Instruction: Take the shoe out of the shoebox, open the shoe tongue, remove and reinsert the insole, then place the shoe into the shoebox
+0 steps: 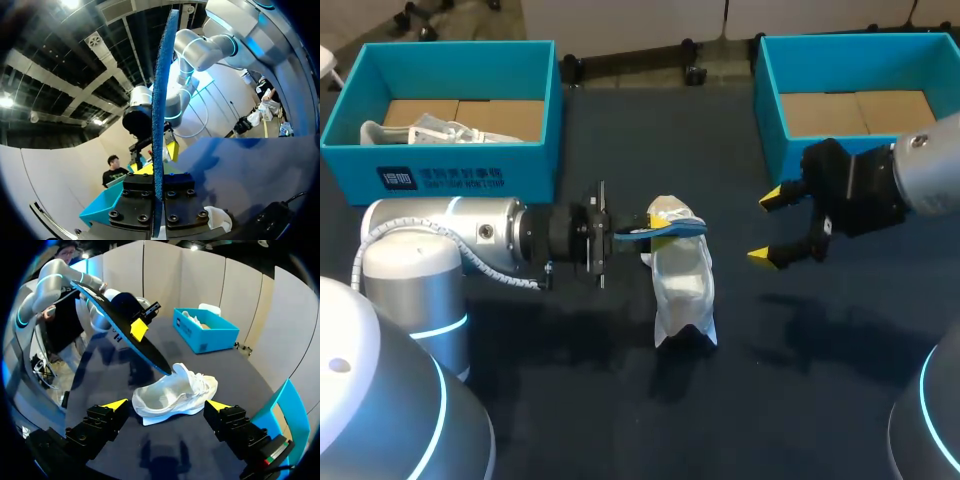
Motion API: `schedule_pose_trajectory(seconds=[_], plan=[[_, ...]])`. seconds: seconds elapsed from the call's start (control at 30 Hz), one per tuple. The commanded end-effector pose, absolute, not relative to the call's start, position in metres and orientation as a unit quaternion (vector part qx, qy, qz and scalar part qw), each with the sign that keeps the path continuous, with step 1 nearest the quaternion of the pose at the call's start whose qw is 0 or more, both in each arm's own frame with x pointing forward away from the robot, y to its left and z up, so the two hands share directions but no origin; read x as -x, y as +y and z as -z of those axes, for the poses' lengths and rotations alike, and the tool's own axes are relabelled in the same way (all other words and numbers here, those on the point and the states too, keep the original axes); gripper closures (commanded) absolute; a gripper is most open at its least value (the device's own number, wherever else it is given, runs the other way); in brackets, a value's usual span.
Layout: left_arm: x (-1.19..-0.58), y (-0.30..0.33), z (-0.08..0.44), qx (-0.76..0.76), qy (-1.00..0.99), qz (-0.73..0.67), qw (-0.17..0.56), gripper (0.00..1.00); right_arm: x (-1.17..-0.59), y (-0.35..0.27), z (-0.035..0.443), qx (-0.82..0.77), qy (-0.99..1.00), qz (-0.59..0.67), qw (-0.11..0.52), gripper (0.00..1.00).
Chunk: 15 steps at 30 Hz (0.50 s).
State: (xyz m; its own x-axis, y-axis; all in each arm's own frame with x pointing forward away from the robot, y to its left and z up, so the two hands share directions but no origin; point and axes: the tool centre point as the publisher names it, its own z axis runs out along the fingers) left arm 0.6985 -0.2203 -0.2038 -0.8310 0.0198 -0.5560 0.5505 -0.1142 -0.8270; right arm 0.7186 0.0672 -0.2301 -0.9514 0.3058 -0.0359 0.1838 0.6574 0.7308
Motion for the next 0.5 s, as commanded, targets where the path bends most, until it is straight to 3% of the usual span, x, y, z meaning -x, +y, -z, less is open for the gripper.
schedule_pose_trajectory(seconds=[0.03, 0.5], plan=[[-0.6972, -0.2204, 0.2038, -0.222, 0.639, 0.712, 0.188, 1.0, -0.7178, 0.0675, 0.2303, -0.135, 0.907, -0.391, 0.079, 0.0], [-0.6938, -0.2189, 0.2004, -0.216, 0.648, 0.71, 0.17, 1.0, -0.7272, 0.0654, 0.2309, -0.027, 0.942, -0.293, 0.163, 0.0]])
